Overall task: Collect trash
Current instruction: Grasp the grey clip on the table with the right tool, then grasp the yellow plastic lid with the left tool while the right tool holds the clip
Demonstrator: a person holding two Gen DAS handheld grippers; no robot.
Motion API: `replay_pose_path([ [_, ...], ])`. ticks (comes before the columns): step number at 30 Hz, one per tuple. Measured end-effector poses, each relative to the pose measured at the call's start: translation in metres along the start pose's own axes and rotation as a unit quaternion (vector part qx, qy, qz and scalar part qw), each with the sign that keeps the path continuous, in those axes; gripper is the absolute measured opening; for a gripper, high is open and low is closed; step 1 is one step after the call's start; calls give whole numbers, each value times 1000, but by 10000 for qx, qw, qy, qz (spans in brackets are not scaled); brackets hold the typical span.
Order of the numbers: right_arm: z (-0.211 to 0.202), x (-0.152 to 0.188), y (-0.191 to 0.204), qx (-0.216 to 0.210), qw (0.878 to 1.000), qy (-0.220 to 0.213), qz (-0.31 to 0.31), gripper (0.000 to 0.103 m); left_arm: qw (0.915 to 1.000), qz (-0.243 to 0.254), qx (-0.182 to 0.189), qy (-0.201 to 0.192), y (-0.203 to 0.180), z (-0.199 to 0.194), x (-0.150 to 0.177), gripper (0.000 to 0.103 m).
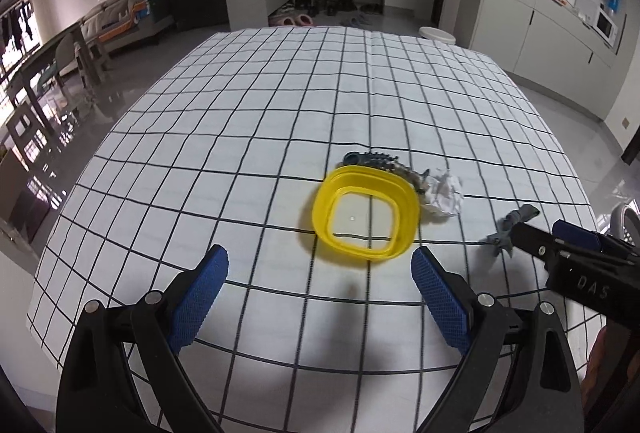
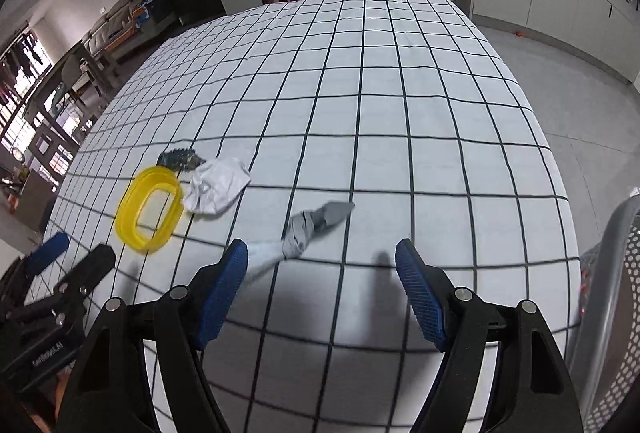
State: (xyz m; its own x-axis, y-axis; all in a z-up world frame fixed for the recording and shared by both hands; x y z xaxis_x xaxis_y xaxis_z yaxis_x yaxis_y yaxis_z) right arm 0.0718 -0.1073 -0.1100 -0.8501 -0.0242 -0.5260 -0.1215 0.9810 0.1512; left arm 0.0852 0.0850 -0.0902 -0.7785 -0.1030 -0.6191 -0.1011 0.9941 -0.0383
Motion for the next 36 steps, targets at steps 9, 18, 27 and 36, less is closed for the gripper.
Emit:
replay_pose_path([
  [9, 6, 1, -6, 124, 9999, 9, 73, 73, 10000, -21, -10, 30, 0, 4, -1, 91],
  [18, 14, -1, 4, 287, 9996, -36, -74, 73, 10000, -4, 31, 62, -2, 4, 1, 91],
  [27, 16, 0, 17, 195, 9995, -27, -262, 46, 10000, -22, -7, 45, 2, 4, 3, 91],
  [36, 13, 3, 19, -3, 9993, 10, -372, 15, 10000, -20, 6, 81, 1, 6, 5, 91],
])
Point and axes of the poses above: each gripper's, at about its wrist camera, not at the fingertips, and z roughly the way its jaws point, y to its left, x to its underside, the point moved 6 cm from there along z, roughly the way its jaws point, and after that the axes turned 4 degrees about -z, right-handed, at the moved point
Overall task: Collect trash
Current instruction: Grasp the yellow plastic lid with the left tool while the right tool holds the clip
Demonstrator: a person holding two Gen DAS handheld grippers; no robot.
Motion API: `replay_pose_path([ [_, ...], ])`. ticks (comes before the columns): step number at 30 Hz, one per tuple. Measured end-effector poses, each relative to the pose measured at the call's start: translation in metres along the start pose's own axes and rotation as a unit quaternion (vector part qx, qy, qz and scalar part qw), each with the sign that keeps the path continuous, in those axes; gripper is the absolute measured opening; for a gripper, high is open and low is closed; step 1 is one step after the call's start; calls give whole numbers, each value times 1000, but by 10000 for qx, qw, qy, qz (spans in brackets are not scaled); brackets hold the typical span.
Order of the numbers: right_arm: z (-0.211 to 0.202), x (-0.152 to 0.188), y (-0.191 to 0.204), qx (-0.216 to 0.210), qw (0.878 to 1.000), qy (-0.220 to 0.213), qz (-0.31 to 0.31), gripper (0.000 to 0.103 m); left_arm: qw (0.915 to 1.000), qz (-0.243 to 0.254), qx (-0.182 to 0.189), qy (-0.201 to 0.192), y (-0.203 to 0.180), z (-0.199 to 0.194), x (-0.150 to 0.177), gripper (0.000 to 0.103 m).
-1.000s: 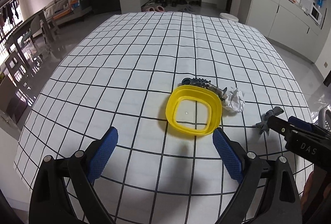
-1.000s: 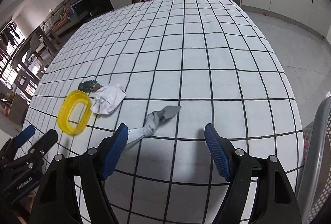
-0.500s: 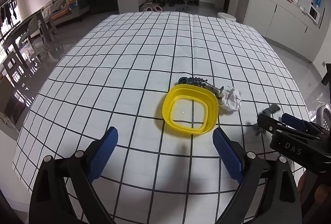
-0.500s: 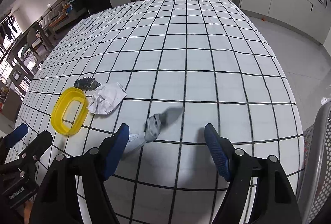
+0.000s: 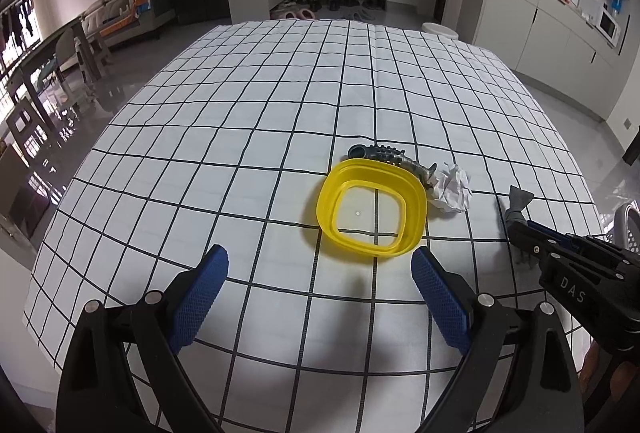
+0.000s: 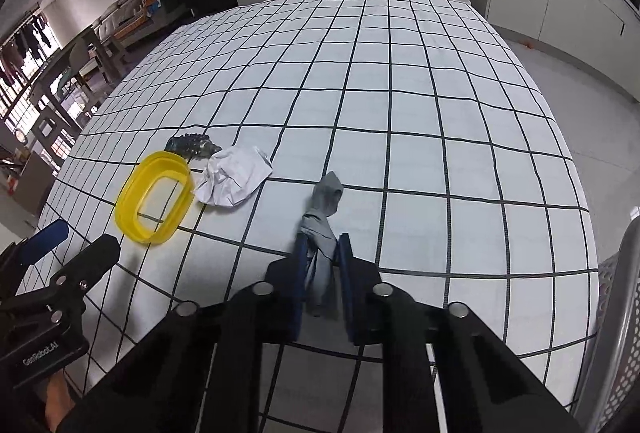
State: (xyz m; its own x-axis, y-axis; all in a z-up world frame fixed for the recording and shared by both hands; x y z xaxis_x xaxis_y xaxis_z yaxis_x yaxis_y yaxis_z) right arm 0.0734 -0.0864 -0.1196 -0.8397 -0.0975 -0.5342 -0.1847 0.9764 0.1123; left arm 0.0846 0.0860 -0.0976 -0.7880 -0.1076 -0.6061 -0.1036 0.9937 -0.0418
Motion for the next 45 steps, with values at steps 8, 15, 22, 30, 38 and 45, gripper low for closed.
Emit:
replay_pose_path([
  [8, -7, 4, -6, -63, 10000, -47, 57, 14, 10000, 21, 29, -29, -3, -3, 2, 91],
  [15, -17, 9, -15, 3, 9999, -121, 67, 14, 9999, 82, 51, -54, -9, -4, 2, 91],
  [22, -31, 16, -30, 103, 9996, -219, 112, 14, 9998, 159, 79, -34, -18, 1, 5, 91],
  [30, -43, 23, -45, 79, 9995, -230, 214, 14, 9997, 135, 107, 148, -21, 16, 5, 91],
  [38, -53, 23, -48, -56, 9993, -281, 260, 14, 9996, 94, 116, 253, -31, 34, -6, 91],
  [45, -57, 21, -48, -186, 9989, -300, 298, 14, 9991, 139, 109, 381, -40, 49, -9, 85],
])
Point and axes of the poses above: each gripper's, at about its wrist camera, not at the fingertips, and z roughly the way its jaws point, y to its left, x to its underside, the point moved 6 cm from there along z, roughly the way its jaws point, and after that the axes turned 4 degrees about -z, right-handed, at the moved point
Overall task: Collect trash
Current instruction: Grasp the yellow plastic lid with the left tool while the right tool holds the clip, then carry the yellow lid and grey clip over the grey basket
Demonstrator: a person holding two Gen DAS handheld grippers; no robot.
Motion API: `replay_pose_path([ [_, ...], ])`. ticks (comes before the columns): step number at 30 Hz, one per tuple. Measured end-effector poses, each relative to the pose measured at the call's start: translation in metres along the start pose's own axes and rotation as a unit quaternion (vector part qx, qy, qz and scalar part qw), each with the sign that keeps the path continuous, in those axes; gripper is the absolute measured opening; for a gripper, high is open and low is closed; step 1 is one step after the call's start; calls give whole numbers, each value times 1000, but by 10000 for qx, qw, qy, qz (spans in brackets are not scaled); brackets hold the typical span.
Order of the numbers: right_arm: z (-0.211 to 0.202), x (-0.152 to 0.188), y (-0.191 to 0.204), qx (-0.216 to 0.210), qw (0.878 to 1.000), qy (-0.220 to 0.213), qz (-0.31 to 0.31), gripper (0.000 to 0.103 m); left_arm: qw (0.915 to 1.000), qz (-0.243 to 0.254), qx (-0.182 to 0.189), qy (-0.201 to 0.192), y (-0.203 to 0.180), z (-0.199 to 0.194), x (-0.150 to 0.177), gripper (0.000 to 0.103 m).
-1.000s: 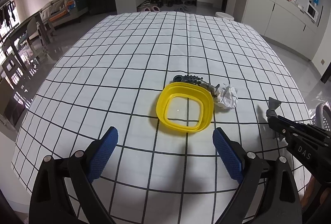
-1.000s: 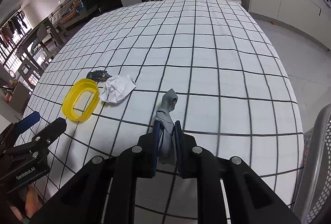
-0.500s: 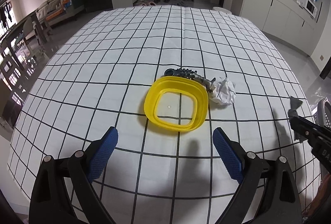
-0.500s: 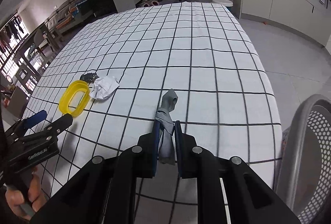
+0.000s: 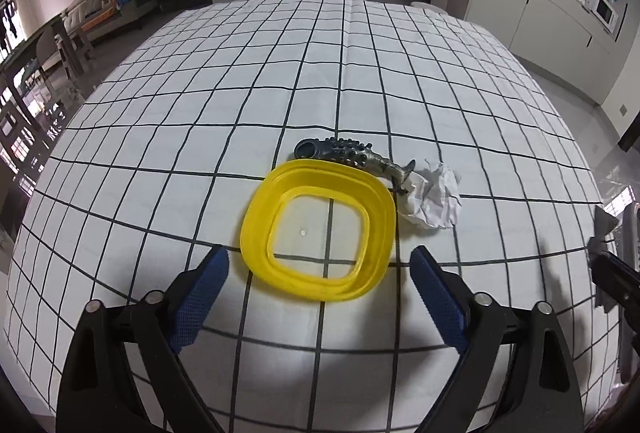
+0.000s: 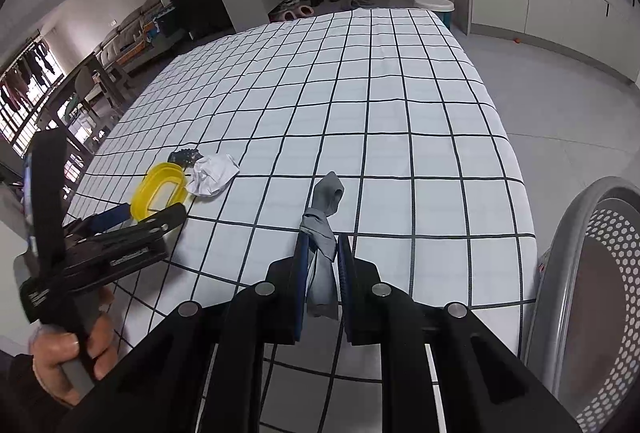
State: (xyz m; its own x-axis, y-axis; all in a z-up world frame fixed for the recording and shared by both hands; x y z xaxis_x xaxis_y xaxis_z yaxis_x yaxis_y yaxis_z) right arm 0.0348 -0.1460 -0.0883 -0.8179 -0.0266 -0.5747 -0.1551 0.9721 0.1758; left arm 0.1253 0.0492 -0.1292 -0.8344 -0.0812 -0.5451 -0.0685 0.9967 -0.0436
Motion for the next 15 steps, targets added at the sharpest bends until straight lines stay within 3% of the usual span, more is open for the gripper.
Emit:
replay_pose_path([
  [6, 1, 0, -2, -32, 10000, 18, 15, 14, 10000, -24, -7, 20, 2, 5, -4, 69],
  [15, -3, 1, -6, -17, 10000, -23, 61, 14, 9999, -49, 68, -64, 9, -7, 4, 68],
])
Point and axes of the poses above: each gripper's, at about its wrist camera, not at the fingertips, and z roughly the way its jaws point, y to its left, x to its underside, the point moved 6 cm from there along z, roughly the way its jaws point, and after that the axes turned 4 degrees about -z, right-handed, at the moved point
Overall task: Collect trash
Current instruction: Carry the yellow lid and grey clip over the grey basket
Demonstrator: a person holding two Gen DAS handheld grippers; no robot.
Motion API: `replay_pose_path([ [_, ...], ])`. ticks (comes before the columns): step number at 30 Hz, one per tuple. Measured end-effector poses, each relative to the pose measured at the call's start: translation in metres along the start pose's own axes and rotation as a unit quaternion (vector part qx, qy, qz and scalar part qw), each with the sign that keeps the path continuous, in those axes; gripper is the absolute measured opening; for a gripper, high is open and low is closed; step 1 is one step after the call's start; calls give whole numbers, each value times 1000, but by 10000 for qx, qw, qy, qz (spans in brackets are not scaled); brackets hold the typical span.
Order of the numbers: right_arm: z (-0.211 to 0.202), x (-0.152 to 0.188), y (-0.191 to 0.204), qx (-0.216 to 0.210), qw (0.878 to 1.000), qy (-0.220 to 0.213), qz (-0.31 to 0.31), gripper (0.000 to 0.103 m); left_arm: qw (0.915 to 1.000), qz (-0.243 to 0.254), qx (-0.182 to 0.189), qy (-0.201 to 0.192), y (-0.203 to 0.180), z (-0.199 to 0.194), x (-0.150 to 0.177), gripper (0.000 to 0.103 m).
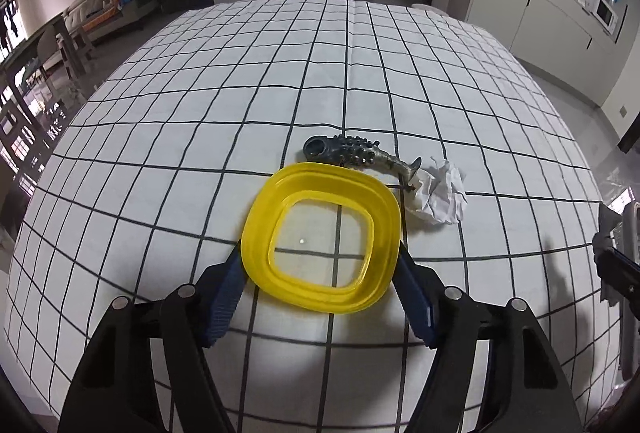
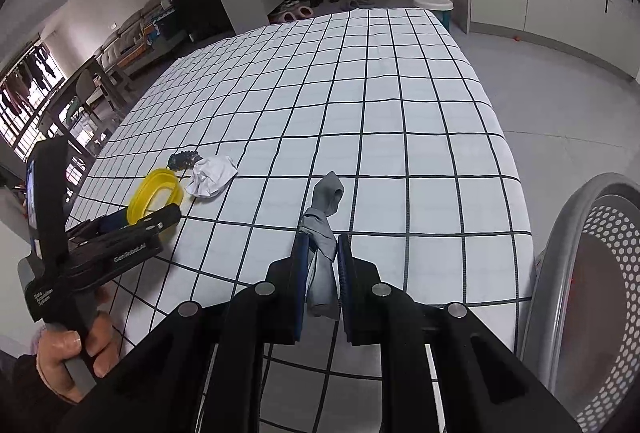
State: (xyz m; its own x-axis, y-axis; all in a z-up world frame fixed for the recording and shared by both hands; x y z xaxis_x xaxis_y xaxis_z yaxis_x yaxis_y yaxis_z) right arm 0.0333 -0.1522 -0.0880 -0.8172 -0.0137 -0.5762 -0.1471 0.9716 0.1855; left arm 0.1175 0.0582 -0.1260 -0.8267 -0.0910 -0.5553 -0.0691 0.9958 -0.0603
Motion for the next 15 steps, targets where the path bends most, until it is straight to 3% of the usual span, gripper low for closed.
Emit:
replay_pose_path([
  [15, -36, 9, -21, 260, 9989, -323, 216, 14, 9984, 170, 125, -522, -4, -45, 3, 68],
])
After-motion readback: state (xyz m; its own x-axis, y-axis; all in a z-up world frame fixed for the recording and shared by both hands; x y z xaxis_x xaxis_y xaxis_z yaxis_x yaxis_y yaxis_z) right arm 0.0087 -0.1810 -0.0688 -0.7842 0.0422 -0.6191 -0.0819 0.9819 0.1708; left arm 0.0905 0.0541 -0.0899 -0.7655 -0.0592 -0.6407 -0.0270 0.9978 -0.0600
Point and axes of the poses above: each gripper's, at about its wrist camera, not at the fingertips, and z roughly the way its jaws point, y to its left, x to its underside, the point moved 6 cm from there along z, roughly the way its jaws point, and after that the axes turned 4 degrees about -z, right-handed, at the moved point
